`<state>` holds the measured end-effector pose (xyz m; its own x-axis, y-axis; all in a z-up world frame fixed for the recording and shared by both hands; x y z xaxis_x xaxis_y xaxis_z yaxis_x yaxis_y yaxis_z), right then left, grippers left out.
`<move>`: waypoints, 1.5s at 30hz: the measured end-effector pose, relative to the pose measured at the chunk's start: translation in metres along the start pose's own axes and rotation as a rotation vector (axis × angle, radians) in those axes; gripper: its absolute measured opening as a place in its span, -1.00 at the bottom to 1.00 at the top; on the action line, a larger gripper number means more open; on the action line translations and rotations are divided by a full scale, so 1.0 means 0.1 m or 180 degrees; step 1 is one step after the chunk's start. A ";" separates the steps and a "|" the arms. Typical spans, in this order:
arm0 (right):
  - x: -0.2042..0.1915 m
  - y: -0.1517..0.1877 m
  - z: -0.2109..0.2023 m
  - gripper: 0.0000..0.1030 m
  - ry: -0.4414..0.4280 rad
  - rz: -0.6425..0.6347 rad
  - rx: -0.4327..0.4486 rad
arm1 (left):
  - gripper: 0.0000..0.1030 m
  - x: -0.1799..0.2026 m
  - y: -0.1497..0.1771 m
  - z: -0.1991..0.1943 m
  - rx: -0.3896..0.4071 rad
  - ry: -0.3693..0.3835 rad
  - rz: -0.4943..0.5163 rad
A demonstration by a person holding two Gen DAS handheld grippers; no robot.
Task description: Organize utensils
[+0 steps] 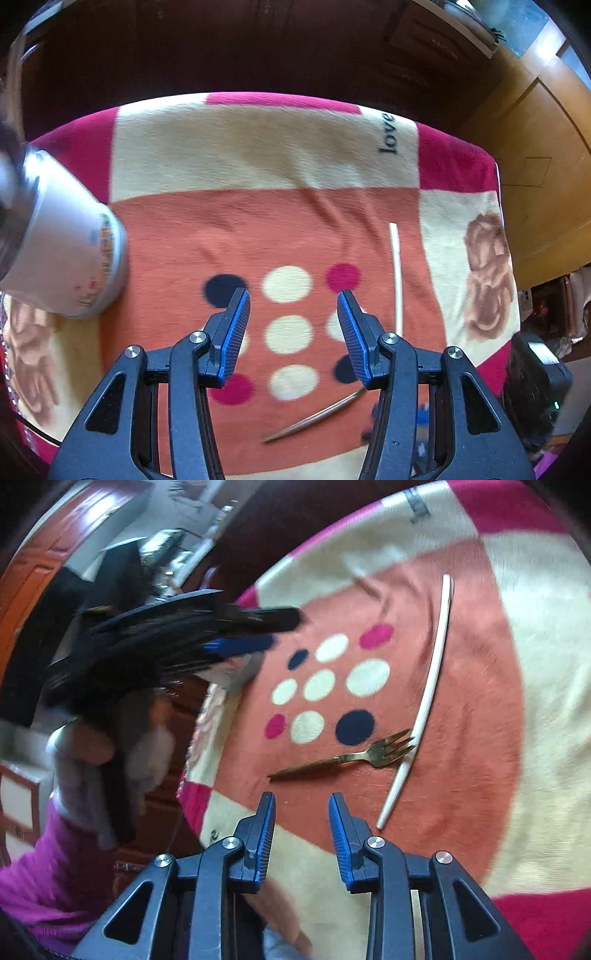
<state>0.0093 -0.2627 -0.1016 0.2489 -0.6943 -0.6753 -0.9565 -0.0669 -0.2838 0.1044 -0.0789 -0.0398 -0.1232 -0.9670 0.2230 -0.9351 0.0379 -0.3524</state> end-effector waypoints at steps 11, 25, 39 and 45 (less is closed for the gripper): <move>-0.13 -0.63 0.39 -0.44 0.0616 -0.0237 0.0132 | -0.06 -0.34 0.08 -0.10 0.0043 0.0171 -0.0265; -0.06 -0.94 0.46 -0.44 0.0941 -0.0328 0.0369 | -0.06 -0.48 0.23 -0.09 -0.0017 0.0281 -0.0366; 0.06 -0.87 0.10 -0.93 0.0466 -0.0641 0.0429 | -0.06 -0.37 0.18 0.02 -0.0088 0.0248 -0.0345; 0.13 -0.67 -0.33 -0.97 0.0392 -0.0708 0.0408 | -0.06 0.04 0.06 0.17 -0.0118 0.0384 -0.0211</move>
<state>0.0718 -0.2902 -0.0688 0.4227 -0.7550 -0.5014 -0.8516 -0.1415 -0.5048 0.1036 -0.0872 -0.0569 -0.0977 -0.9305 0.3531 -0.9538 -0.0137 -0.3000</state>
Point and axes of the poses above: each gripper's, at about its wrist camera, not at the fingertips, and z roughly the way its jaws point, x to its right, y to its underside, the point moved 2 cm from there along z, roughly the way its jaws point, and after that the axes turned 2 degrees about -z, right-handed, at the moved point
